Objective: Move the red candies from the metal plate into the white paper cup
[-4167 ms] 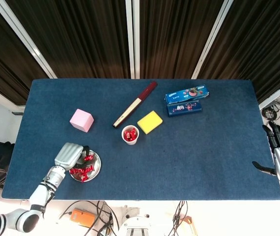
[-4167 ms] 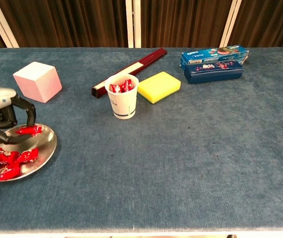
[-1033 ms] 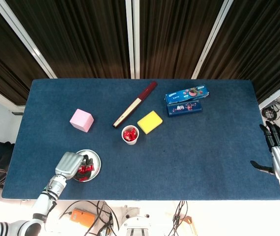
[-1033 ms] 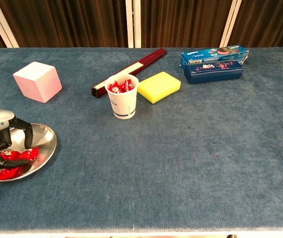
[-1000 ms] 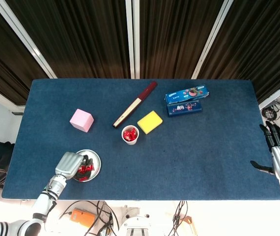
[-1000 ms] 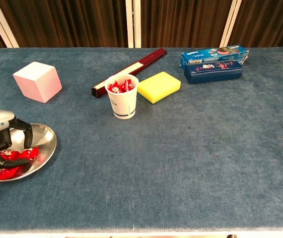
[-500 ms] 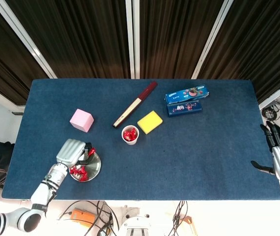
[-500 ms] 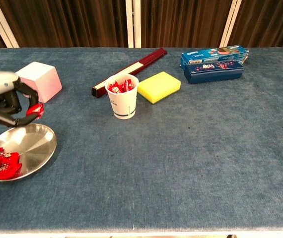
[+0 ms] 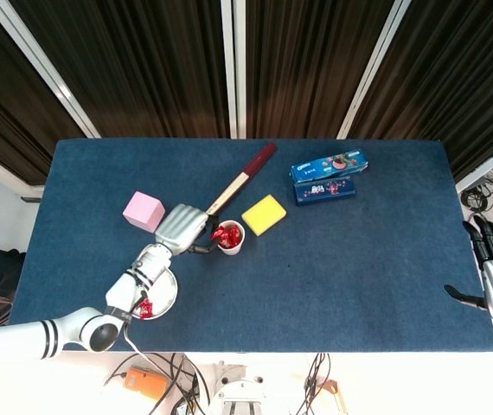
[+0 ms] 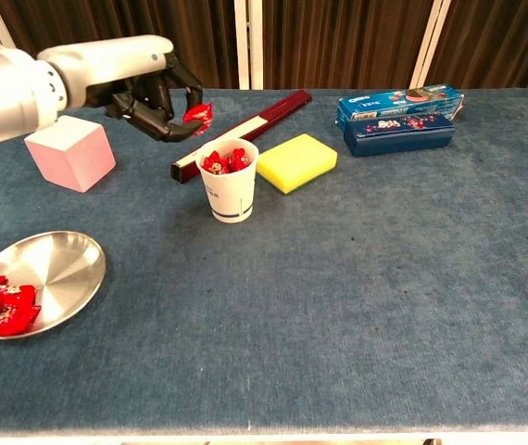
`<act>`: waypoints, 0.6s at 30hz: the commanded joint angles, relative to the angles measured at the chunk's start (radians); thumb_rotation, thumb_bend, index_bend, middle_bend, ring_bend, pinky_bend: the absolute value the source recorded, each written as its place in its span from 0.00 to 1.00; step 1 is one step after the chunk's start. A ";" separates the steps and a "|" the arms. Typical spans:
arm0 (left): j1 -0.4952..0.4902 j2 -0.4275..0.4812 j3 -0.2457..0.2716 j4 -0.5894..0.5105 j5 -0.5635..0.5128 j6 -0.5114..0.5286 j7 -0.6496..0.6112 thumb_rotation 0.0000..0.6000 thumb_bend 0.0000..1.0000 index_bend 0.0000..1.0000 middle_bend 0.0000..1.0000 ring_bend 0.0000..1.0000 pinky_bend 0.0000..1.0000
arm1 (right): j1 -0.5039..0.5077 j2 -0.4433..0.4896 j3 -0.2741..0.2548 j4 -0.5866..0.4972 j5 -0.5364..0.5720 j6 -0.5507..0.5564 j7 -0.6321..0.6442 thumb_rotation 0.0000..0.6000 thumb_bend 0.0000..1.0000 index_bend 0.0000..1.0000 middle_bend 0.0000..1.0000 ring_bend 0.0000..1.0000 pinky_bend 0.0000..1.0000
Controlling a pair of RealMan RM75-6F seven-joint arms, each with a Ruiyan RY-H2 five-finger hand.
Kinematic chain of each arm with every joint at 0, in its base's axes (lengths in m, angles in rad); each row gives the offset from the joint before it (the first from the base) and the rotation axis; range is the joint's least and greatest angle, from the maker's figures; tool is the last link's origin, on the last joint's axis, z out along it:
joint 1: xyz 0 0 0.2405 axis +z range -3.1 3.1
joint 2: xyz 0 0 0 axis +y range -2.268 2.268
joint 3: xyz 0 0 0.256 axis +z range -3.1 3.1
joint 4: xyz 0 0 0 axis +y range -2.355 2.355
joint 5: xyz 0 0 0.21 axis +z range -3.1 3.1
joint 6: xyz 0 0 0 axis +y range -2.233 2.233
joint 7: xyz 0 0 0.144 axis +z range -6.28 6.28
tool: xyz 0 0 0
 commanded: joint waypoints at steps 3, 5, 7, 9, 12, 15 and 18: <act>-0.060 -0.056 -0.008 0.057 -0.064 -0.032 0.050 0.86 0.35 0.58 0.98 0.91 0.88 | -0.003 -0.002 -0.001 0.005 0.003 0.000 0.006 1.00 0.02 0.00 0.00 0.00 0.00; -0.074 -0.069 -0.006 0.071 -0.086 -0.035 0.063 0.86 0.35 0.57 0.98 0.91 0.88 | -0.003 -0.002 -0.001 0.008 0.002 0.000 0.009 1.00 0.02 0.00 0.00 0.00 0.00; -0.086 -0.079 -0.003 0.086 -0.110 -0.036 0.080 0.86 0.34 0.55 0.98 0.91 0.88 | -0.005 -0.003 -0.002 0.011 0.003 0.001 0.012 1.00 0.02 0.00 0.00 0.00 0.00; -0.093 -0.086 0.002 0.097 -0.128 -0.028 0.094 0.86 0.33 0.52 0.98 0.91 0.88 | -0.006 -0.003 -0.001 0.015 0.004 0.003 0.017 1.00 0.02 0.00 0.00 0.00 0.00; -0.095 -0.084 0.010 0.097 -0.149 -0.020 0.103 0.86 0.32 0.48 0.98 0.91 0.88 | -0.008 -0.003 -0.002 0.020 0.005 0.003 0.022 1.00 0.02 0.00 0.00 0.00 0.00; -0.096 -0.073 0.019 0.088 -0.162 -0.013 0.112 0.86 0.30 0.46 0.98 0.91 0.88 | -0.007 -0.005 -0.002 0.024 0.004 0.001 0.026 1.00 0.02 0.00 0.00 0.00 0.00; -0.097 -0.059 0.027 0.071 -0.172 -0.006 0.121 0.86 0.28 0.41 0.98 0.91 0.88 | -0.006 -0.007 -0.002 0.026 0.000 0.000 0.029 1.00 0.02 0.00 0.00 0.00 0.00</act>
